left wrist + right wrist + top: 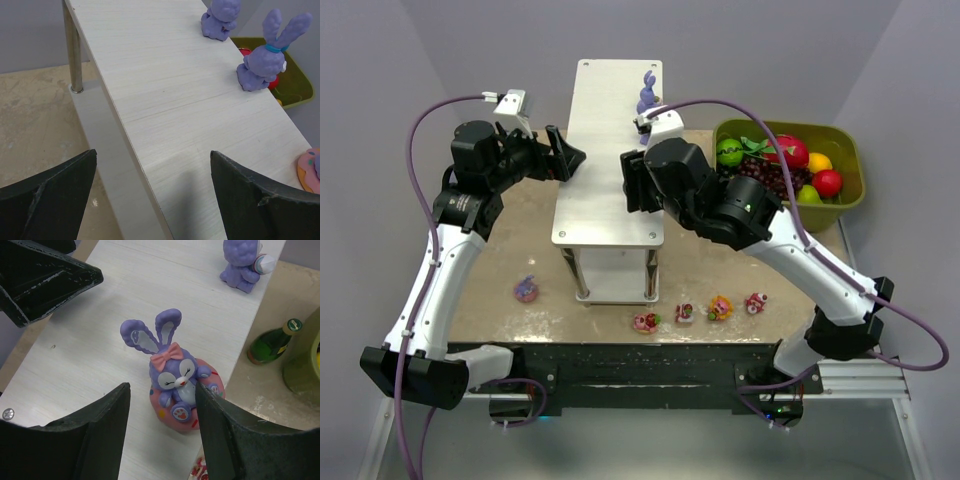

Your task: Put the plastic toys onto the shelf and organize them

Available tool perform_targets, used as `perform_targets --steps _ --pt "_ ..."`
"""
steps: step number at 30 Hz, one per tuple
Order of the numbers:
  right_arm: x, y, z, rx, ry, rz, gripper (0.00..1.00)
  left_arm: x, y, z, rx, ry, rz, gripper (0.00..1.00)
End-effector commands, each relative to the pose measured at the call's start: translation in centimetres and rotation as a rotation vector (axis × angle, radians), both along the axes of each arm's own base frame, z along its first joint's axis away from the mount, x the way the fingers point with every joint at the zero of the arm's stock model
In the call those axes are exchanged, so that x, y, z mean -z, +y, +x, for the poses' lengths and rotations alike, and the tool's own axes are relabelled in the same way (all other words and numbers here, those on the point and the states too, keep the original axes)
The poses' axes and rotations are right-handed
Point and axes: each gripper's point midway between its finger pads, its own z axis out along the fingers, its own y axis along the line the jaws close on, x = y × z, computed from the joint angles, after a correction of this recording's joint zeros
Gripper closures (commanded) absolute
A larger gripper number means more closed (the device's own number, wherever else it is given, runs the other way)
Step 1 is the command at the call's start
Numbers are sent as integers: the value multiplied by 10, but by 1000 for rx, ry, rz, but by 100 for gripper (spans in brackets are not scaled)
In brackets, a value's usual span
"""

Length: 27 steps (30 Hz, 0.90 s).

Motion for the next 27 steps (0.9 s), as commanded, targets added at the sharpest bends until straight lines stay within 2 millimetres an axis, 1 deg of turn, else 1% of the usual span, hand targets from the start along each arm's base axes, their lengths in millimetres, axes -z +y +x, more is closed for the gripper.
perform_targets --steps 1,2,6,7,8,9,10,11,13,14,16,18,19,21,23,27 --pt "13 -11 11 14 -33 -80 43 -16 5 -1 -13 -49 0 1" --pt "16 -11 15 4 -60 -102 43 -17 5 -2 -13 -51 0 0" --pt "11 -25 27 -5 -123 -133 49 -16 4 -4 -10 -50 -2 0" --pt "17 -26 30 -38 -114 -139 50 -18 4 -5 -9 -52 -4 1" --pt "6 -31 31 -56 -152 -127 51 -18 4 -6 -9 -54 -5 0" --pt "4 -33 33 -78 -158 -115 51 -18 4 -6 -8 -55 -6 1" --pt "8 -41 40 -83 -154 -113 51 -19 4 -7 -6 -55 -8 0" --pt "2 -38 36 -143 -175 -98 51 -18 4 -7 -4 -53 -10 0" --pt "1 -40 39 -179 -193 -96 51 -19 4 -8 -4 -55 -12 0" --pt "-3 -34 33 -245 -198 -66 51 -19 3 -9 -3 -56 -13 0" --pt "-4 -28 32 -310 -233 -64 51 -19 3 -9 -2 -54 -16 1" --pt "-8 -20 26 -368 -251 -50 51 -18 3 -9 -3 -52 -17 0" --pt "-9 -19 26 -374 -258 -42 52 -18 3 -9 -4 -50 -20 0" --pt "-24 -14 25 -390 -318 5 53 -19 3 -10 -3 -54 -22 0" --pt "-31 -10 29 -384 -353 32 54 -18 3 -10 -3 -49 -21 0" --pt "-26 -5 36 -381 -321 2 55 -19 5 -11 -11 -51 -14 1"
